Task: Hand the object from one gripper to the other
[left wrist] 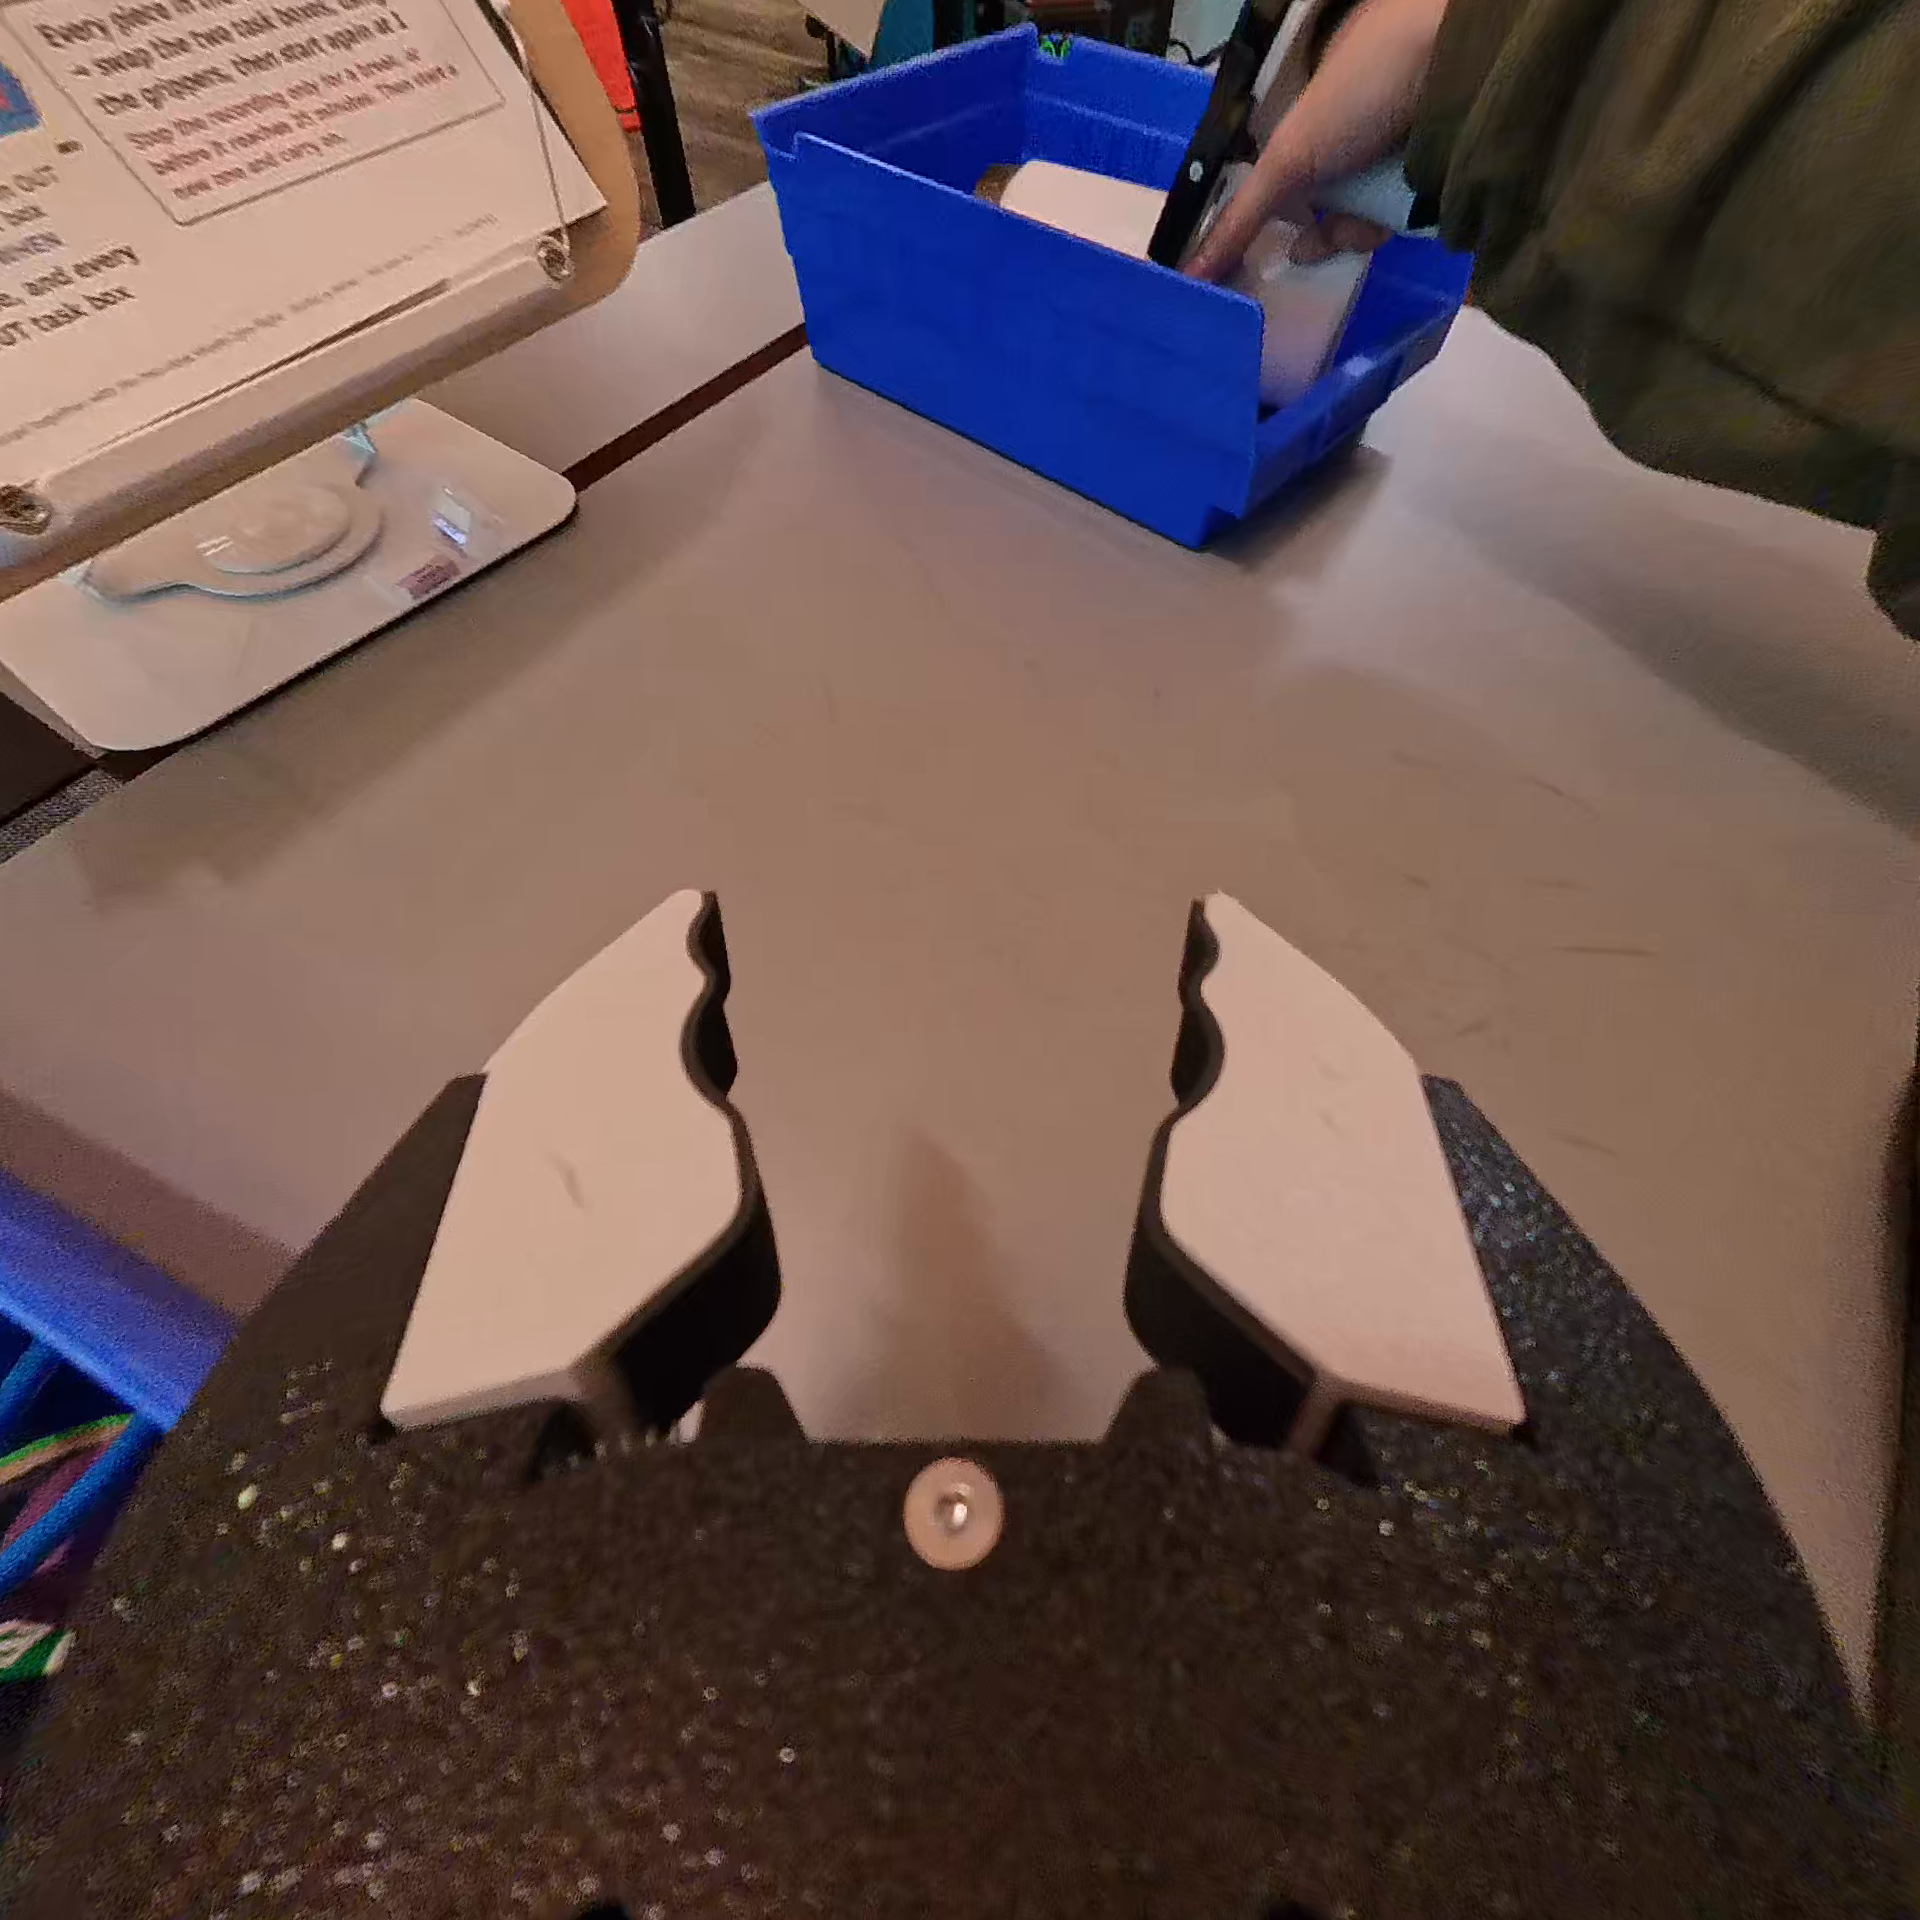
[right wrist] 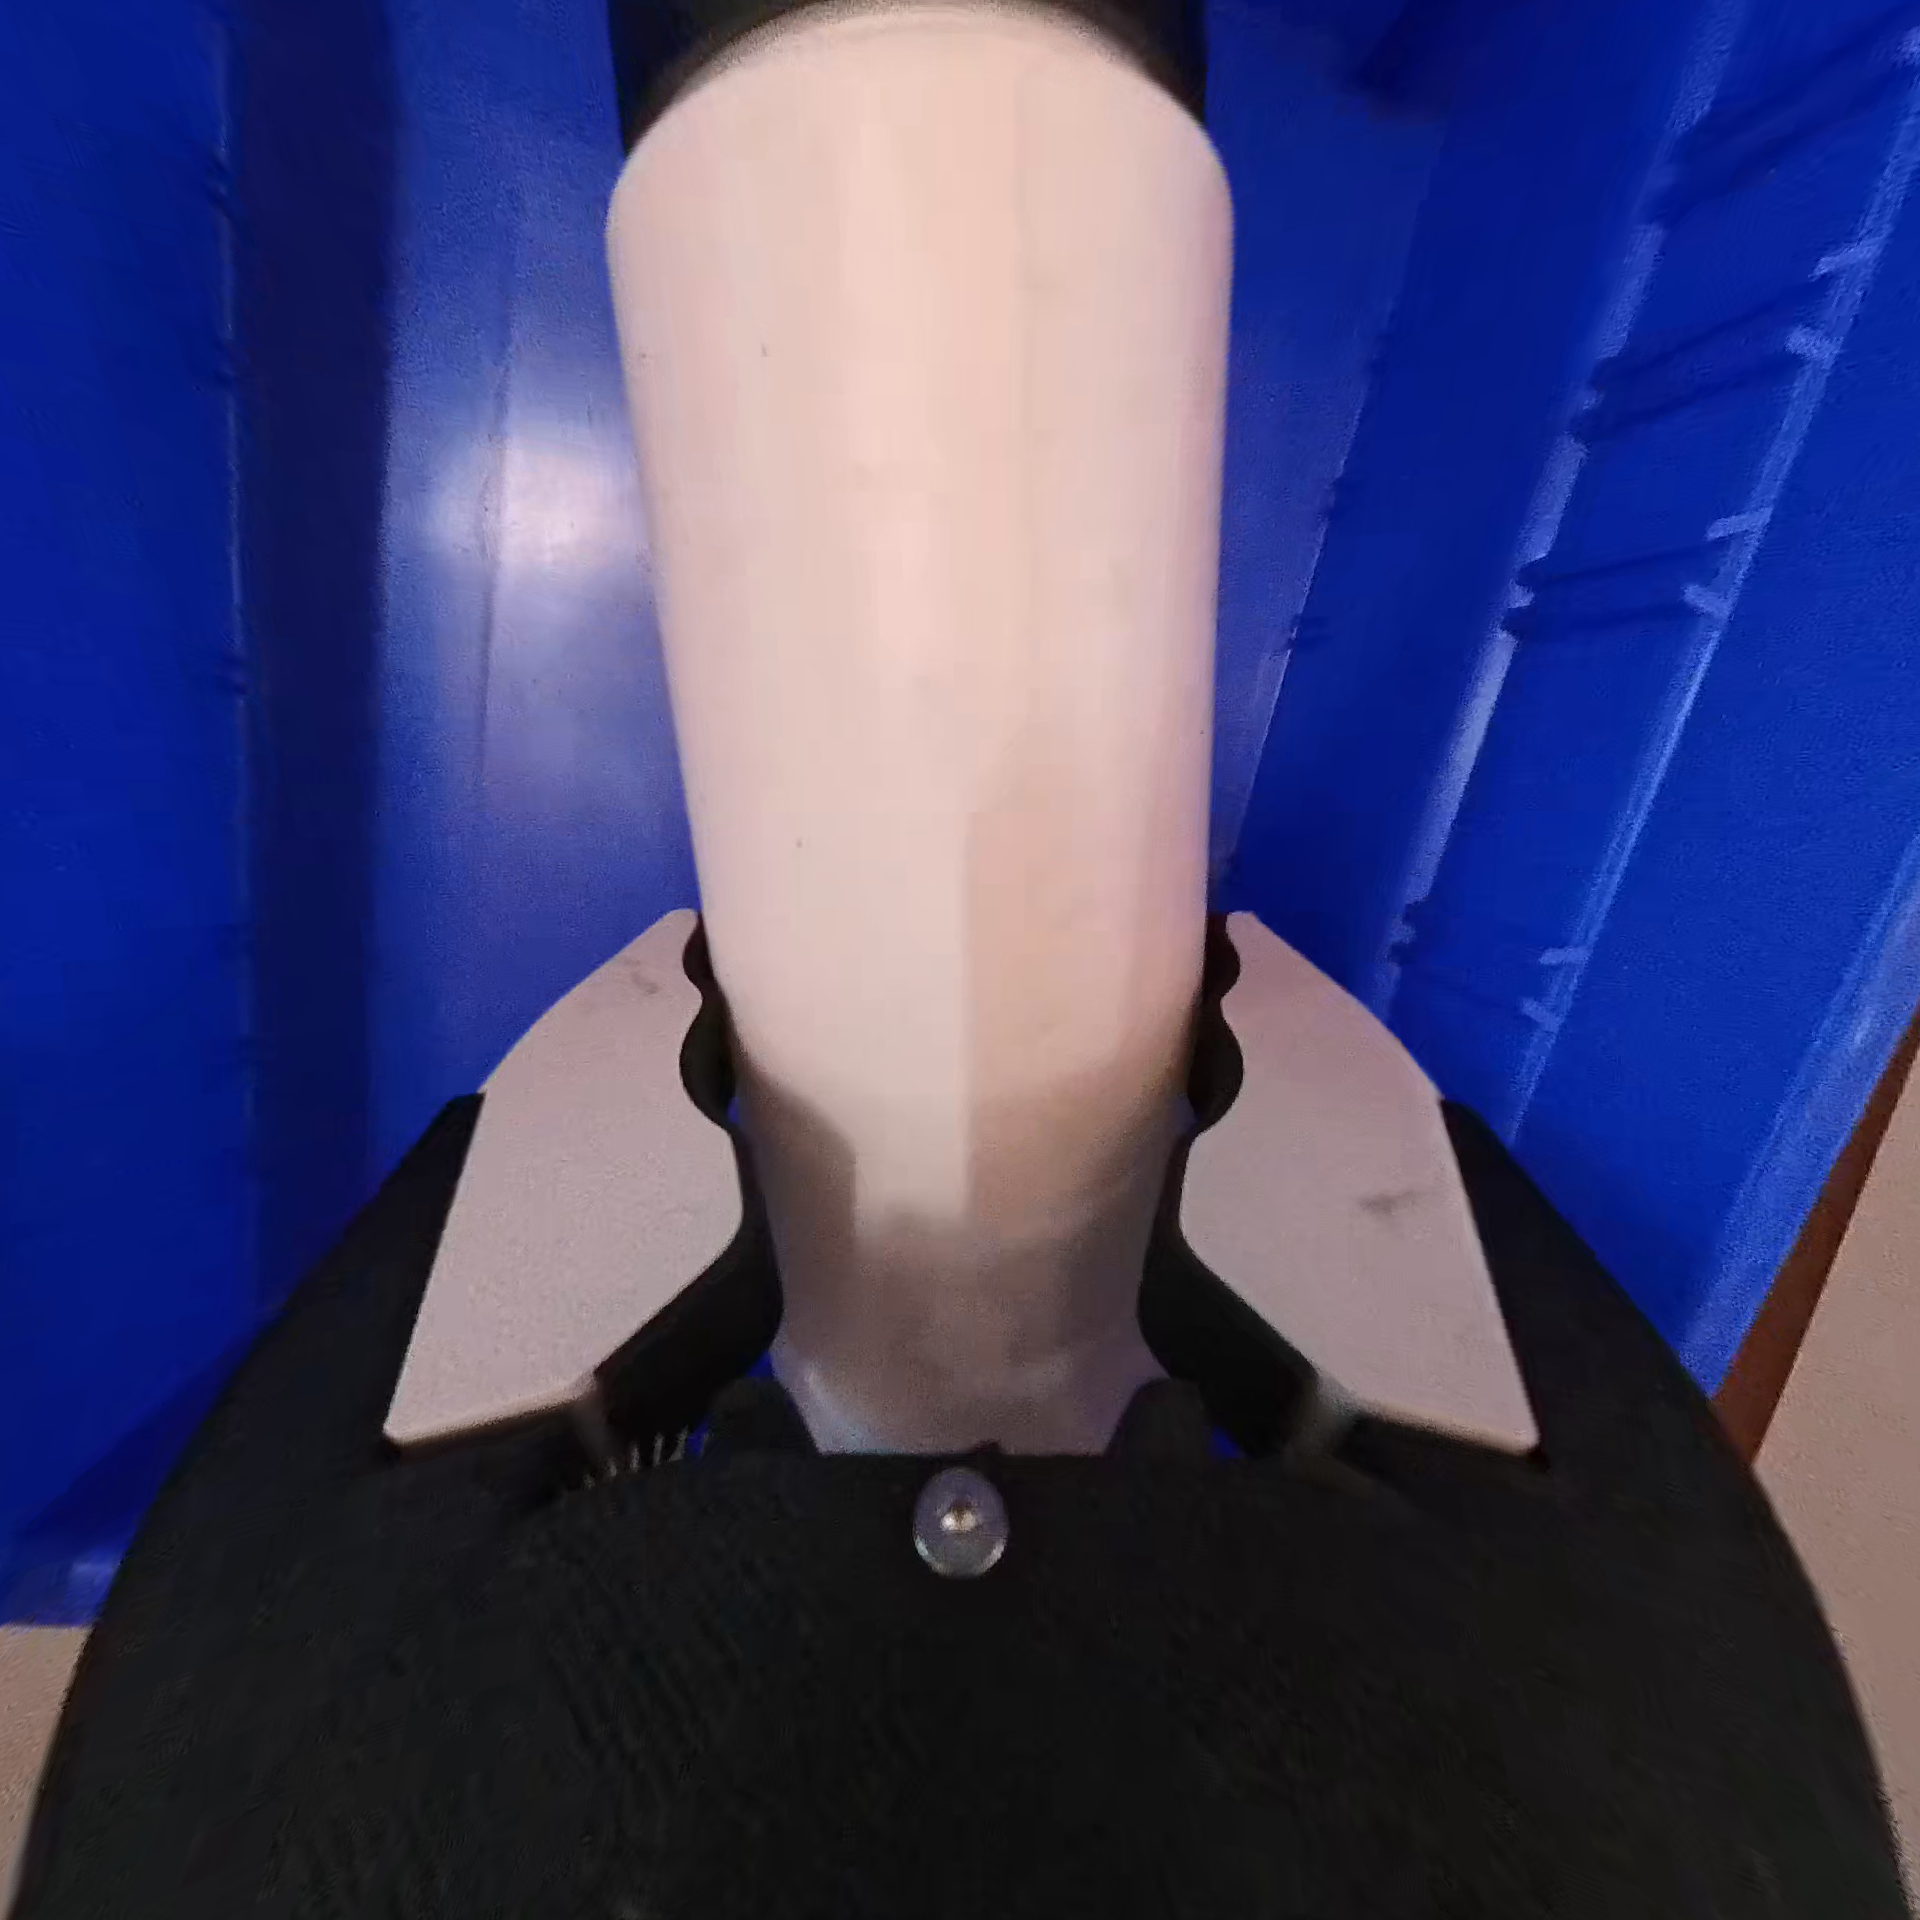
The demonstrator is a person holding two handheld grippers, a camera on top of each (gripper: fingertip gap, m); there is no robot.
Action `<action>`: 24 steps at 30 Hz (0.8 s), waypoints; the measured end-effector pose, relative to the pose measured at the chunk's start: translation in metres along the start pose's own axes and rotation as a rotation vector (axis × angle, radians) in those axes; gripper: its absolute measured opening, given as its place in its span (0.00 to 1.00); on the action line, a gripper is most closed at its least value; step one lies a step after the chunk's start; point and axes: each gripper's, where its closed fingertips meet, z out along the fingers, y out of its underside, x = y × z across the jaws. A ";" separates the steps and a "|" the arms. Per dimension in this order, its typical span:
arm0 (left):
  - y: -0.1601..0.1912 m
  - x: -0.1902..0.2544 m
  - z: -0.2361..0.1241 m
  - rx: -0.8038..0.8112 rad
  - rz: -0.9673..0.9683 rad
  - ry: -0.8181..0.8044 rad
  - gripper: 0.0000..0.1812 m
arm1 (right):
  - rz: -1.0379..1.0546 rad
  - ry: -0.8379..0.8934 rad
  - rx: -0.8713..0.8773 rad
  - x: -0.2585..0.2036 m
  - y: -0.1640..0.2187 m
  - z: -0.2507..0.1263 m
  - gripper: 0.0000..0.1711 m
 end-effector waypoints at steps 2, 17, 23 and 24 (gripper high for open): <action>-0.001 -0.004 -0.007 0.014 -0.017 -0.014 0.44 | -0.004 0.013 0.003 0.000 0.000 0.000 0.51; 0.073 -0.186 -0.137 -0.623 0.796 -0.373 0.35 | -0.284 -0.152 0.699 -0.101 -0.048 -0.154 0.61; 0.091 -0.215 -0.117 -0.736 1.004 -0.386 0.14 | -0.475 -0.475 0.871 -0.236 -0.020 -0.188 0.54; 0.093 -0.217 -0.116 -0.755 0.999 -0.386 0.09 | -0.512 -0.521 0.874 -0.256 -0.012 -0.188 0.54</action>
